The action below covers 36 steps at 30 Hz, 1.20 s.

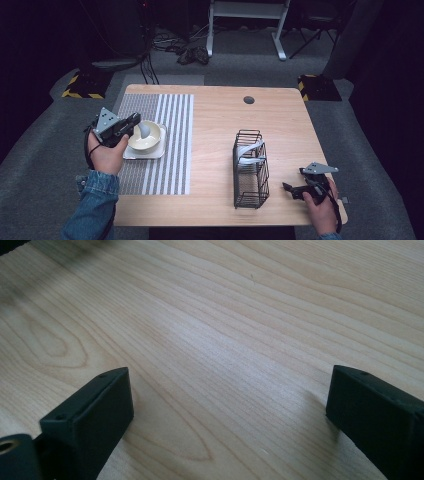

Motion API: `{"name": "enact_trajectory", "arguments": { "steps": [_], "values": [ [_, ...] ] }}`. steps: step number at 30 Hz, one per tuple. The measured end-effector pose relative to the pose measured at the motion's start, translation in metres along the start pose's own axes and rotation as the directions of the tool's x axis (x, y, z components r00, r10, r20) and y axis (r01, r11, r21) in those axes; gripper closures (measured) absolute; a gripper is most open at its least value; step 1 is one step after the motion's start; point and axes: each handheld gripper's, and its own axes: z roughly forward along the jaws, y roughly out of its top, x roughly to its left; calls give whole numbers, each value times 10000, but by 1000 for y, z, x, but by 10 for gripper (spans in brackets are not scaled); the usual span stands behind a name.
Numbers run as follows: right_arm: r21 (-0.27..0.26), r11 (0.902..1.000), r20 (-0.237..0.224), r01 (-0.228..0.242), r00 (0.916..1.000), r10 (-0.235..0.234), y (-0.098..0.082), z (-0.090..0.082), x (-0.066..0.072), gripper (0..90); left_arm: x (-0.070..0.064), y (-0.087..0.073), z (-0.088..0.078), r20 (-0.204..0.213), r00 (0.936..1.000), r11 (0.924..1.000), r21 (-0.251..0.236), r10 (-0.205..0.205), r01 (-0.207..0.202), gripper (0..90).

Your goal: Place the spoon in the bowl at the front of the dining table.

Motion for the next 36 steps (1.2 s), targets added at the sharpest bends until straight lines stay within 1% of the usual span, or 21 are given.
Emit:
{"name": "enact_trajectory", "arguments": {
  "steps": [5,6,7,12,19,22,25,27,28,30,33,36],
  "values": [
    [0,10000,-1,0,10000,0,0,0,0,46,7,-10,6,-285,9996,9999,130,-73,77,850],
    [2,10000,0,-1,10000,1,0,0,0,47,10,-14,8,-368,9993,9998,173,-82,88,849],
    [2,10000,0,-1,10000,1,0,0,0,47,10,-14,8,-368,9993,9998,173,-82,88,849],
    [0,10000,0,3,10000,-3,0,0,0,46,16,-24,14,-660,9977,9992,353,-140,164,849],
    [0,10000,0,1,10000,-1,0,0,0,46,22,-36,20,-1011,9949,9986,522,73,-20,848],
    [-1,10000,1,2,10000,-2,0,0,0,46,22,-38,21,-1035,9946,9983,578,57,3,848],
    [-1,10000,0,2,10000,-2,0,0,0,46,22,-40,22,-1136,9934,9974,718,147,-66,848],
    [1,10000,0,-2,10000,2,0,0,0,47,22,-41,23,-1191,9925,9968,777,276,-184,848],
    [-1,10000,1,-1,10000,1,0,0,0,47,22,-42,23,-1178,9927,9970,759,238,-149,848],
    [0,10000,0,-1,10000,1,0,0,0,47,21,-41,23,-1224,9921,9967,786,286,-191,848],
    [1,10000,1,0,10000,0,0,0,0,47,19,-41,23,-1156,9929,9964,825,298,-203,844],
    [0,10000,0,2,10000,-2,0,0,0,46,16,-41,24,-1001,9949,9971,753,141,-66,807]
  ]
}}
